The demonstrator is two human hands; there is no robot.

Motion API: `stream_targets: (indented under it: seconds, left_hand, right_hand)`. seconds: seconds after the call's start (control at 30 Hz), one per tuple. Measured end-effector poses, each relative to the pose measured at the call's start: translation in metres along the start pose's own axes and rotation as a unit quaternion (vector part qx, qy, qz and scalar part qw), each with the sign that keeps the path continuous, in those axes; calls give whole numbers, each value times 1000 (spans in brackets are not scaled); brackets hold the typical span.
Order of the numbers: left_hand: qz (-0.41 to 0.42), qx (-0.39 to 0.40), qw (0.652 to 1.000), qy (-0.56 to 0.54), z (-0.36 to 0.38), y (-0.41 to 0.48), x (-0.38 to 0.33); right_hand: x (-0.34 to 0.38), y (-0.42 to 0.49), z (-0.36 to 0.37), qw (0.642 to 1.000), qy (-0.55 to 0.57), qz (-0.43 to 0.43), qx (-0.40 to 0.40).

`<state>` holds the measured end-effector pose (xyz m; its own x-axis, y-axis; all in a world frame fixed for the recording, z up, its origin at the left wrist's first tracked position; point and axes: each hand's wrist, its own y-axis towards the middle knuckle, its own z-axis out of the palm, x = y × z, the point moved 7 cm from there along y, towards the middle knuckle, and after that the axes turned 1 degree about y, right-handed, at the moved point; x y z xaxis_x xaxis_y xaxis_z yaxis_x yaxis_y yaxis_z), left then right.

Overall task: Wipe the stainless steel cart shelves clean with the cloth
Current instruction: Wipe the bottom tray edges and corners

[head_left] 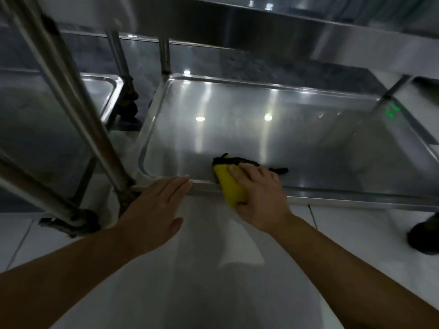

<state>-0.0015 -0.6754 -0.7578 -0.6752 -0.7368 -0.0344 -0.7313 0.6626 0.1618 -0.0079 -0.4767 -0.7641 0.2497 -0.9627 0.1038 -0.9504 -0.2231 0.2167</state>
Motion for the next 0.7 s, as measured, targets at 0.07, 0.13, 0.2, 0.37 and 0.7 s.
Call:
stream_targets:
  seconds: [0.07,0.13,0.2,0.37,0.7]
  left_hand:
    - [18,-3,1000,0,6,20,-21]
    - [31,-13,999,-10,11,42,-41]
    - [49,-26,998,-14,16,61,-61]
    - [68,-36,997,-15,22,93,-98]
    - [4,8,1000,17,31,102,-93]
  right_hand:
    - [-53,-26,-10,997,15,66,33]
    - [-108,-52,-23,986,10,142,82]
    - [-167,-79,-35,960,8,233,155]
    - [-287,-128,-70,880,50,413,229]
    - [-199,-18,-3,964,-101,138,204]
